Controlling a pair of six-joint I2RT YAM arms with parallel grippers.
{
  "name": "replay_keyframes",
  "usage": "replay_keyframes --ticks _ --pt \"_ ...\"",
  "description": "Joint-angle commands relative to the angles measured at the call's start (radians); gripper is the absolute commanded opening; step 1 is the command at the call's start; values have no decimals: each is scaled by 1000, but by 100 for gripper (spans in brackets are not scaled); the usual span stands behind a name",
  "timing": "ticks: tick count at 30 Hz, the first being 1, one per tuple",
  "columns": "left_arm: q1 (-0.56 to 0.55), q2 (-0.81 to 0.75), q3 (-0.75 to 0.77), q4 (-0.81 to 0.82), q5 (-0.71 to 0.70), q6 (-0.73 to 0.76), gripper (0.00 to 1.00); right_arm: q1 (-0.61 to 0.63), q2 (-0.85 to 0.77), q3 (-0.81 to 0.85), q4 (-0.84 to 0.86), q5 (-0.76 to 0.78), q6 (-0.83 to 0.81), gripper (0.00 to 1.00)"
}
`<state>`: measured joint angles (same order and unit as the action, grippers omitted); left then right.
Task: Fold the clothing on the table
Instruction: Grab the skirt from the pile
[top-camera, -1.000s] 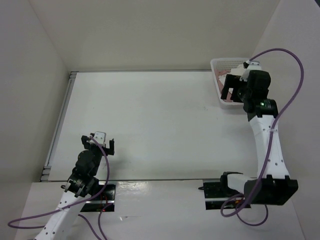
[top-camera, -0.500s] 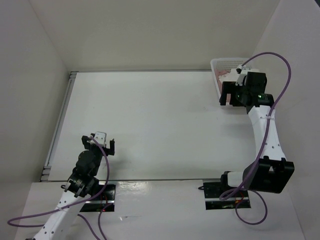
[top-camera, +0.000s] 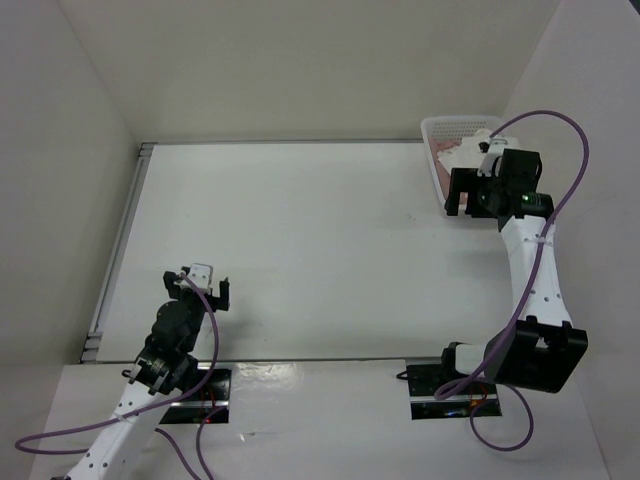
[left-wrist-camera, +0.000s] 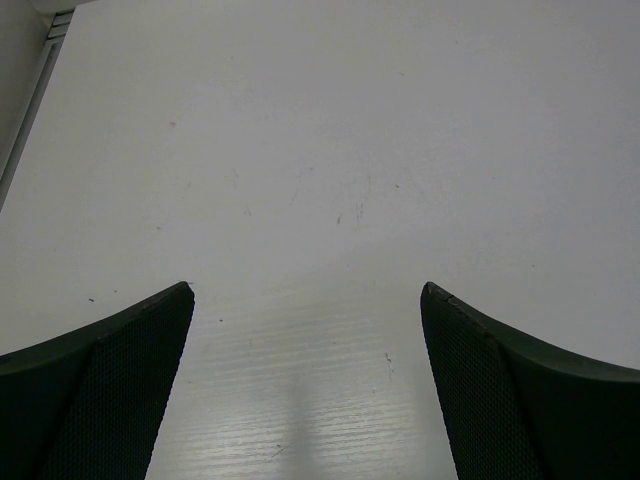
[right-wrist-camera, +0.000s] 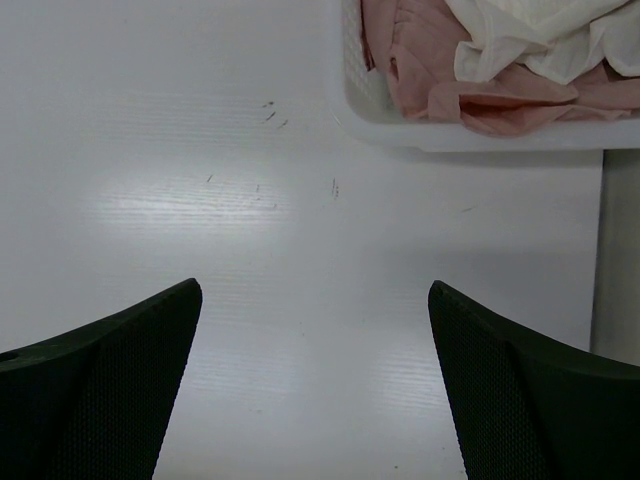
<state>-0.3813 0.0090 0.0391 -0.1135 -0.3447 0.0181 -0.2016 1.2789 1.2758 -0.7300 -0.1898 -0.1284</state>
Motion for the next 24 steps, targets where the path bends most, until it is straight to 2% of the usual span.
replay_keyframes --ticks 1,13,17,20,24 --pt "-4 -127 -36 21 -14 -21 100 -1 -47 -13 7 -20 -11 98" --pt "-4 -127 -36 21 -25 -21 100 -1 -125 -79 40 -50 -33 98" --pt "-4 -127 62 8 76 115 100 -1 -135 -98 40 -50 -33 98" --pt "-4 -127 132 6 40 115 100 -1 -159 -118 40 -59 -42 98" --pt "-4 -107 319 -35 12 163 100 -1 -219 -118 40 -72 -62 98"
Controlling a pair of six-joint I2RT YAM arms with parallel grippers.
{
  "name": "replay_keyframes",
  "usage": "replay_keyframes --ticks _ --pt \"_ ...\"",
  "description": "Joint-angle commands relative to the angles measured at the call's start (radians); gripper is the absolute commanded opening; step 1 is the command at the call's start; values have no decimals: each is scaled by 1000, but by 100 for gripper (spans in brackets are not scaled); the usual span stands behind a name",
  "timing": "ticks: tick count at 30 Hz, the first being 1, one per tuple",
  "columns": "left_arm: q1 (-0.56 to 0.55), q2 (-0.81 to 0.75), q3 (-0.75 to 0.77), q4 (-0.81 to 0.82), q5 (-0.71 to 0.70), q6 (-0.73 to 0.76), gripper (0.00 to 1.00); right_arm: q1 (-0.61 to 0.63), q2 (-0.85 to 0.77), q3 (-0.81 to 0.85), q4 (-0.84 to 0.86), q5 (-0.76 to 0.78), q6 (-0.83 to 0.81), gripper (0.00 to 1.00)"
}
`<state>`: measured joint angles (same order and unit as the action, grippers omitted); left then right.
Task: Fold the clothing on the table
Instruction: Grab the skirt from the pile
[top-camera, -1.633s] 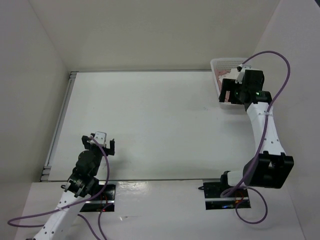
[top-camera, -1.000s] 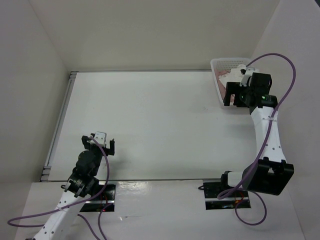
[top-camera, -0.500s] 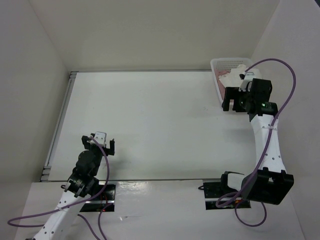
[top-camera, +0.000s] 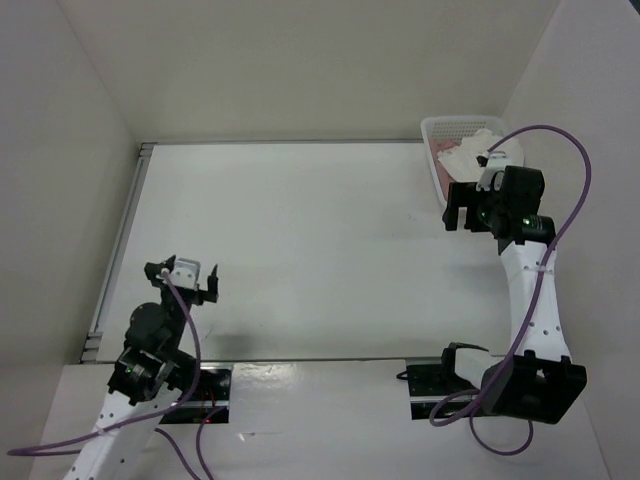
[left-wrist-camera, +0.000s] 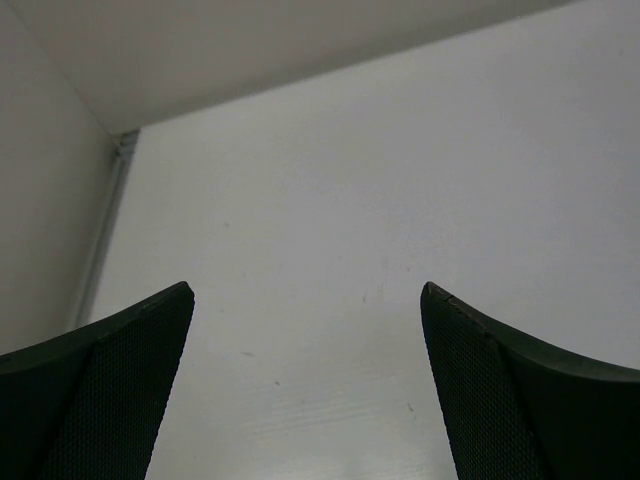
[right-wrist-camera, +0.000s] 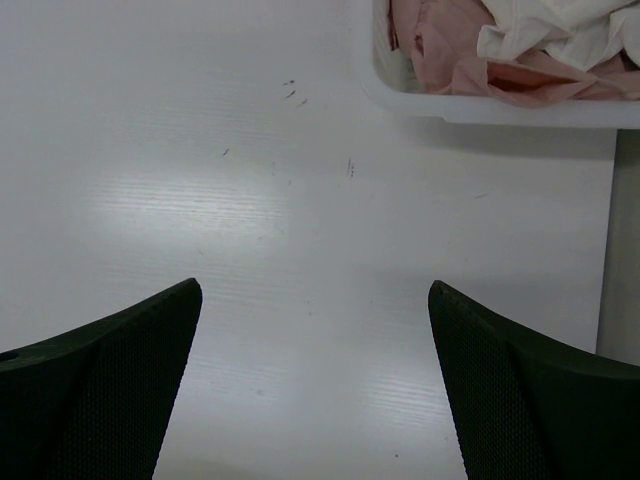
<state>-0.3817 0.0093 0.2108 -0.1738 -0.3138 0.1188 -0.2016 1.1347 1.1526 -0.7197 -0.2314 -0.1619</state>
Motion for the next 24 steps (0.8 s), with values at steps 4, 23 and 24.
replay_keyframes --ticks 4,23,24 --pt "-3 -54 294 40 -10 177 100 -1 -145 -5 29 -51 -50 98" --pt "69 854 1169 -529 -216 -237 100 18 -222 -93 82 -31 -68 98" --pt "69 854 1121 -520 -199 -237 100 18 -195 -93 82 -22 -68 98"
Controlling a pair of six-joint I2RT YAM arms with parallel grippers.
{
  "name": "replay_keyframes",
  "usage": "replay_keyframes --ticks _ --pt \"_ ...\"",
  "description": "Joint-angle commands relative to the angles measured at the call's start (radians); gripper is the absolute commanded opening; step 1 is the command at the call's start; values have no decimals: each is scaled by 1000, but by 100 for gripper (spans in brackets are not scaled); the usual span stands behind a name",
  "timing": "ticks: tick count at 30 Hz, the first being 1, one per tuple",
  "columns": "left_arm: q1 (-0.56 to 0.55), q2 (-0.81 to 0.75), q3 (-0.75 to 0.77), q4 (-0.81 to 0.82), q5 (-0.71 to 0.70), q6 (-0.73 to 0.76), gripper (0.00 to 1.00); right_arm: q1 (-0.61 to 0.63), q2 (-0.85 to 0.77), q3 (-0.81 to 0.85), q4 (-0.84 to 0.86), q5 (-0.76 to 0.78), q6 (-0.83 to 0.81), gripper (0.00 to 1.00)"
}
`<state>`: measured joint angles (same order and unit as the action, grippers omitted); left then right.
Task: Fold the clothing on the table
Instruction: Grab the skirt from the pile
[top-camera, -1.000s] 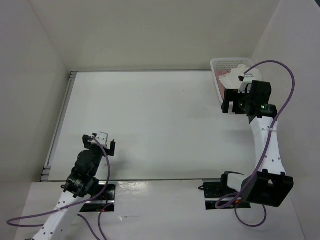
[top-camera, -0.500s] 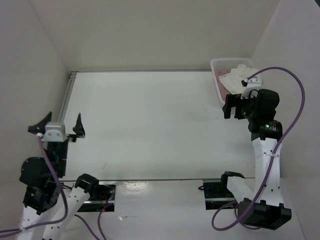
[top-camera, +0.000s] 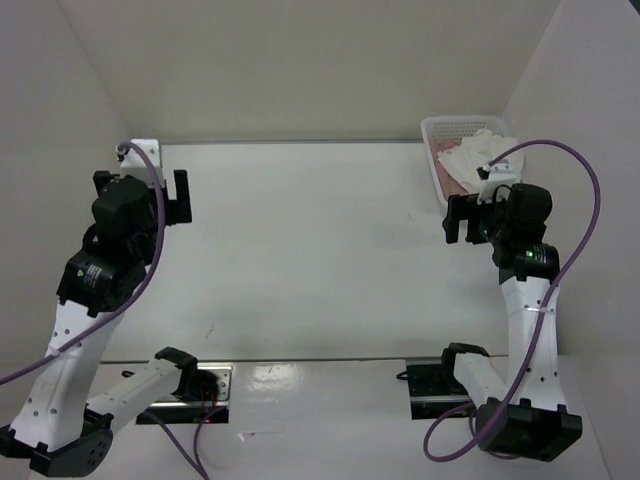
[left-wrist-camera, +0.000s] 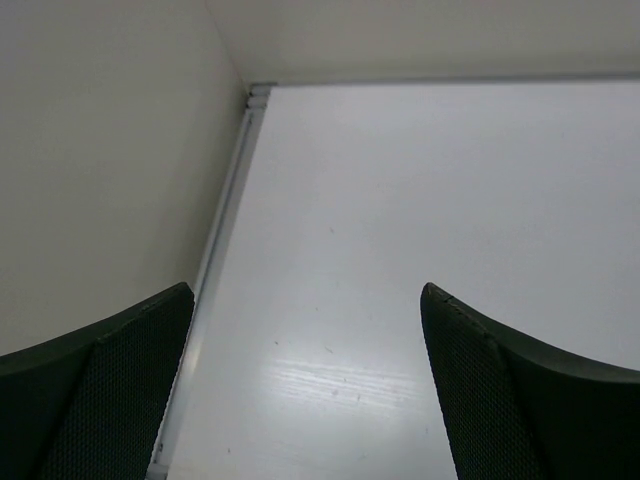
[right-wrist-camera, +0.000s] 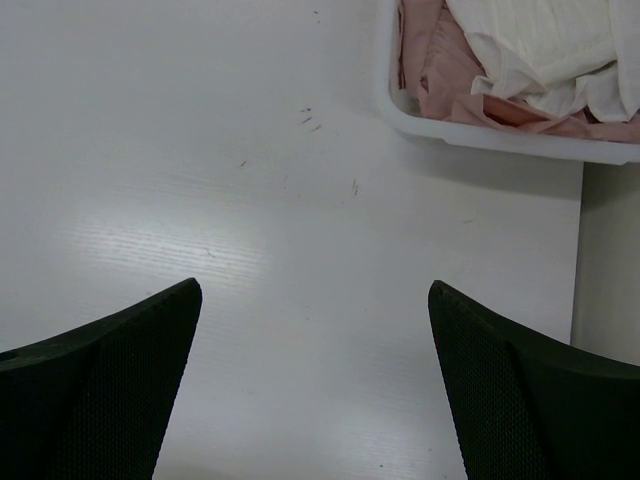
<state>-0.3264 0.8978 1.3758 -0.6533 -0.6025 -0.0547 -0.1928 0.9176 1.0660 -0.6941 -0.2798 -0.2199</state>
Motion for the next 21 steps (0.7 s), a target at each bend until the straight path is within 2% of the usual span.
replay_keyframes --ticks 1,6,14,17,18,21 --pt "13 -43 -66 -40 99 -74 100 9 38 -6 42 39 -1 98" --pt "13 33 -142 -12 112 -135 100 9 145 15 53 111 21 98" --pt "76 139 -273 151 260 -195 100 9 205 86 71 103 99 98" --pt "95 139 -261 165 291 -146 100 9 205 86 90 113 100 98" --pt "95 139 -250 156 255 -146 100 9 205 86 90 113 100 98" --pt "134 150 -239 164 107 -269 100 9 242 110 111 122 112 98"
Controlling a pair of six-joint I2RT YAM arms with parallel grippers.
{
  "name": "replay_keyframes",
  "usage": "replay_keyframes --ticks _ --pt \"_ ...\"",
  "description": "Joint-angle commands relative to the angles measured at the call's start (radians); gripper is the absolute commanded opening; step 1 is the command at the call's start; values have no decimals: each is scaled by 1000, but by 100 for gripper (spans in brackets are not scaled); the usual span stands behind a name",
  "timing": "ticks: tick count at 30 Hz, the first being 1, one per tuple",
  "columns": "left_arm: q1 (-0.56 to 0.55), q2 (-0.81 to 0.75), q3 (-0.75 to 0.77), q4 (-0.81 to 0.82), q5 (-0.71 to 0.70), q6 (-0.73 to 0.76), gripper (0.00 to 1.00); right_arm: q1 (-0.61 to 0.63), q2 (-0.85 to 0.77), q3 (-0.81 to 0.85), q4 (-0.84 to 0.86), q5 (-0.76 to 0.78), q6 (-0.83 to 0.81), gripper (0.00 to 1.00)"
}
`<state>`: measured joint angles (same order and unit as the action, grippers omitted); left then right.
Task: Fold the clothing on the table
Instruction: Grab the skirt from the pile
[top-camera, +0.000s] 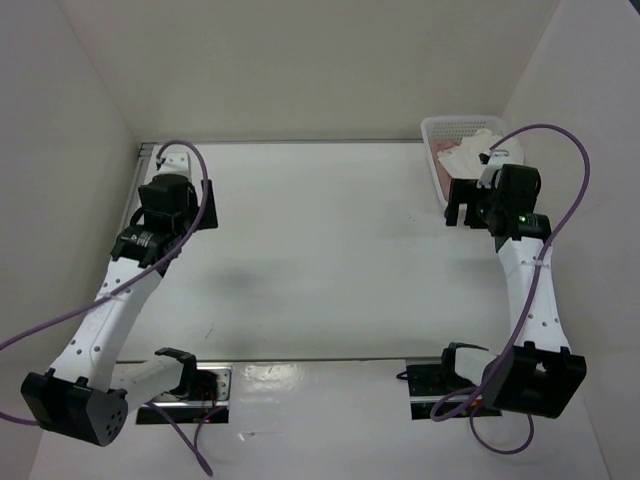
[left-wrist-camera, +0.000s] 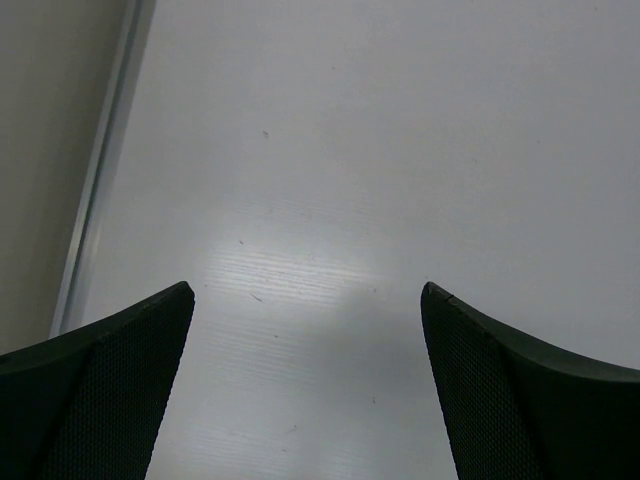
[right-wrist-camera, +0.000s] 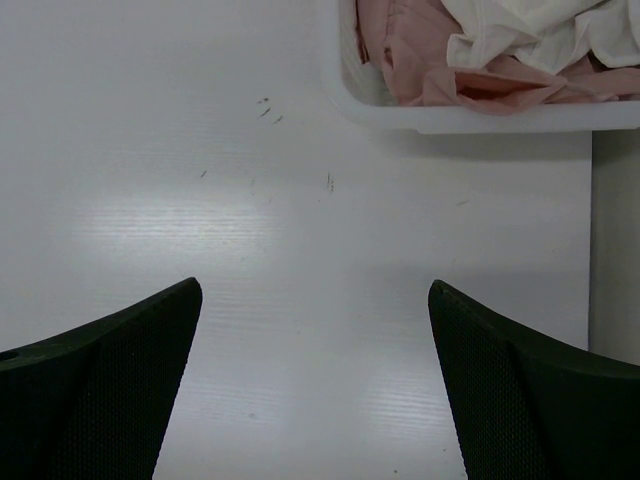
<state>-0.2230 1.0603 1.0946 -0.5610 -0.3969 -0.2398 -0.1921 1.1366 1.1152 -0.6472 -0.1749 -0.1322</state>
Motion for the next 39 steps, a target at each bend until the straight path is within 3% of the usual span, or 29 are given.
replay_keyframes --ticks 1,5,14,26,39 --pt "40 -13 33 104 -80 -55 100 8 38 70 64 28 37 98" --pt "70 65 42 115 33 -24 100 8 164 139 43 2 62 98" --pt "79 270 79 93 119 45 100 8 442 258 23 11 43 98" --pt "79 250 60 102 119 68 100 17 535 438 95 91 63 98" --pt "79 231 42 93 81 57 100 8 965 880 31 158 65 98"
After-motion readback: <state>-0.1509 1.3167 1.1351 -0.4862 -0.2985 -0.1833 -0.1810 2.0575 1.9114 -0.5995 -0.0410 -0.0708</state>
